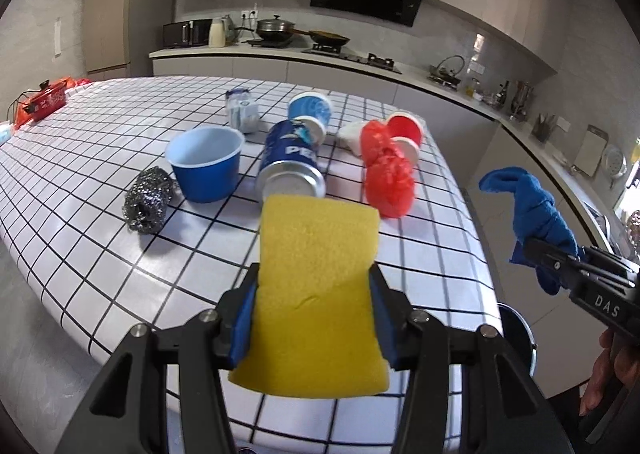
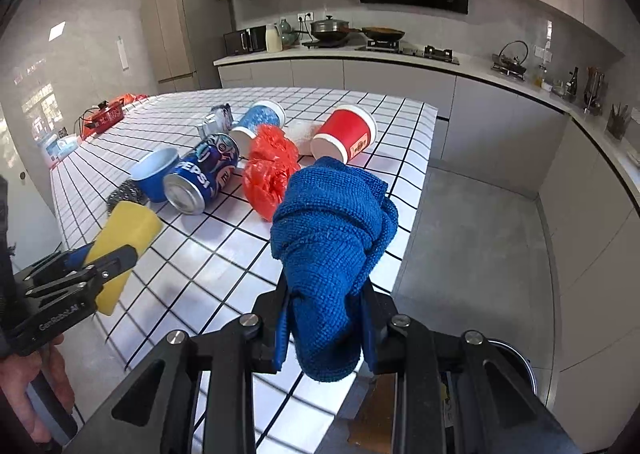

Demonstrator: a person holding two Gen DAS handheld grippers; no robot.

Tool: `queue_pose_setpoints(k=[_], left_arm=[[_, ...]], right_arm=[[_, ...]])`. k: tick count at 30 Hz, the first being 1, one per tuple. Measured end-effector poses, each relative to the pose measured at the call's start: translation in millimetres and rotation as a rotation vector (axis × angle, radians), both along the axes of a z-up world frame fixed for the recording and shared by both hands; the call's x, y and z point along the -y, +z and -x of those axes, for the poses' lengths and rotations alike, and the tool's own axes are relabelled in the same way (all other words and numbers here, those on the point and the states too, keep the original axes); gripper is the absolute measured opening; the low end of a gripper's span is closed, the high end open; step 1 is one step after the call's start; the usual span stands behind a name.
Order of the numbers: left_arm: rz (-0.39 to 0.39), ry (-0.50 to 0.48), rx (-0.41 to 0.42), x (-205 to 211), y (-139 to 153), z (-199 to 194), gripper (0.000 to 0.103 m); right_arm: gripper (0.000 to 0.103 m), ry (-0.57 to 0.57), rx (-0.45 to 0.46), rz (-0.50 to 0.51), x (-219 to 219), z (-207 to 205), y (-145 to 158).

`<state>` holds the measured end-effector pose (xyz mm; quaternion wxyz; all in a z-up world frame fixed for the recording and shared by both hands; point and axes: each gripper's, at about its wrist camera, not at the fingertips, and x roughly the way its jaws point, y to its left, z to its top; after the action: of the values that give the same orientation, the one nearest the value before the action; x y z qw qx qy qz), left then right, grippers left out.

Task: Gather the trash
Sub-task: 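Grasp the yellow sponge with the left tool while the right tool grasps the blue towel, then carry sponge and towel over the bin and open both tools to drop them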

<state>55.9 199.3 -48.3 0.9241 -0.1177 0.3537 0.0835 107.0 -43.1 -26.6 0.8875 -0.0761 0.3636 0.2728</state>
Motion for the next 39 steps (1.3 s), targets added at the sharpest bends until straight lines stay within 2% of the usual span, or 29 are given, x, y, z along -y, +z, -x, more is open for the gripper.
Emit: queue_pose_setpoints(k=[10,21,28,39], left_arm=[[-0.004,-0.125,0.035,44.4,15.2,-7.3,0.052],[0.006,-0.293,0.044,120.6,19.4,-22.7,0.052],[0.012,-0.404,0.027,180.2,12.7,-31.0,0.052],[0.011,-0.506,-0.058,262.2,-21.5,-46.5,0.052]], right_arm=[[0.03,-0.066,0.021,-0.007,40.9,26.1,12.6],[0.03,-0.186,0.035,-0.005,117.3,36.9,18.3],[0.03,-0.243,0.016,0.014,174.1,41.0,8.9],[0.03,-0.247,-0.058,0.055,251.9,38.3,-33.7]])
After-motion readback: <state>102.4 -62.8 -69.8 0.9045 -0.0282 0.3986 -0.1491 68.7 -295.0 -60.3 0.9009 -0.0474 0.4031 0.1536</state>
